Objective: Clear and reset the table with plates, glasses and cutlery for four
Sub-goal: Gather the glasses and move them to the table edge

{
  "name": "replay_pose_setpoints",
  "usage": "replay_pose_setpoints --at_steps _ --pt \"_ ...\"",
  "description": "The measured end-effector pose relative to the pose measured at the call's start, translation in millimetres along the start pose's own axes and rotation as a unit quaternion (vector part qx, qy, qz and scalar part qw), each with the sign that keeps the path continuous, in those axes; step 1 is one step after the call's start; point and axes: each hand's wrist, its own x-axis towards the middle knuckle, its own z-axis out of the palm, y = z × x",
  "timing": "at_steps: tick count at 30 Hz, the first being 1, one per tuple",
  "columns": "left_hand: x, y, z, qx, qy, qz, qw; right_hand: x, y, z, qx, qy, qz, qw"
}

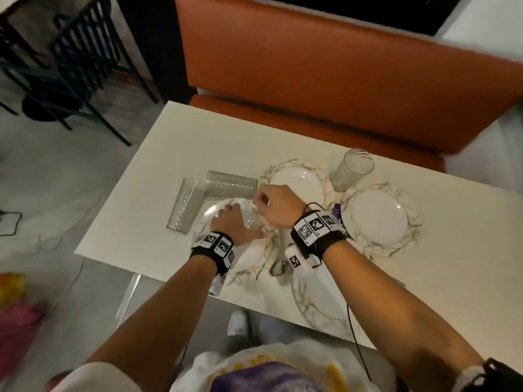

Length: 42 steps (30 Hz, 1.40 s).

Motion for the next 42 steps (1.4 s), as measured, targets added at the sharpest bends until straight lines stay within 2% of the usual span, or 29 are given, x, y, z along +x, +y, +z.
replay_pose_setpoints --at_steps 6,12,16,19,24,30,37,42 --pt "-2.1 -6.6 -1.7 -0.112 0.027 -0.05 0.992 82.8 -0.6 -9.0 -0.024 -0.045 -0.044 0.998" --pt "-19.2 -32.6 -21.2 -0.202 0.108 -0.097 0.969 164.3 -1.3 16.7 -0.087 -0.091 -0.062 0.99" --pt "-33.9 -47.7 -34.8 -0.245 0.162 -0.126 0.947 193.0 -1.2 46.5 -0.174 -0.143 -0.045 0.973" --pt "-38.9 -58.6 -37.8 -0.277 0.188 -0.148 0.931 198.9 5.0 68.5 -0.198 -0.159 -0.023 0.967" --pt "-44.6 -65.8 -40.8 -0.295 0.216 -0.153 0.918 199.5 17.6 82.6 -0.21 -0.153 0.002 0.966" --pt "-45.4 -62.4 -50.2 -0.296 0.22 -0.136 0.919 182.8 17.5 58.4 -0.184 -0.094 0.016 0.978" --pt "-40.8 -41.1 -76.9 -0.273 0.229 -0.049 0.933 120.9 24.0 3.8 -0.011 0.01 0.033 0.999" --pt "-37.5 -10.9 -83.0 -0.25 0.213 0.043 0.944 38.6 38.3 -23.6 0.125 0.129 0.079 0.981"
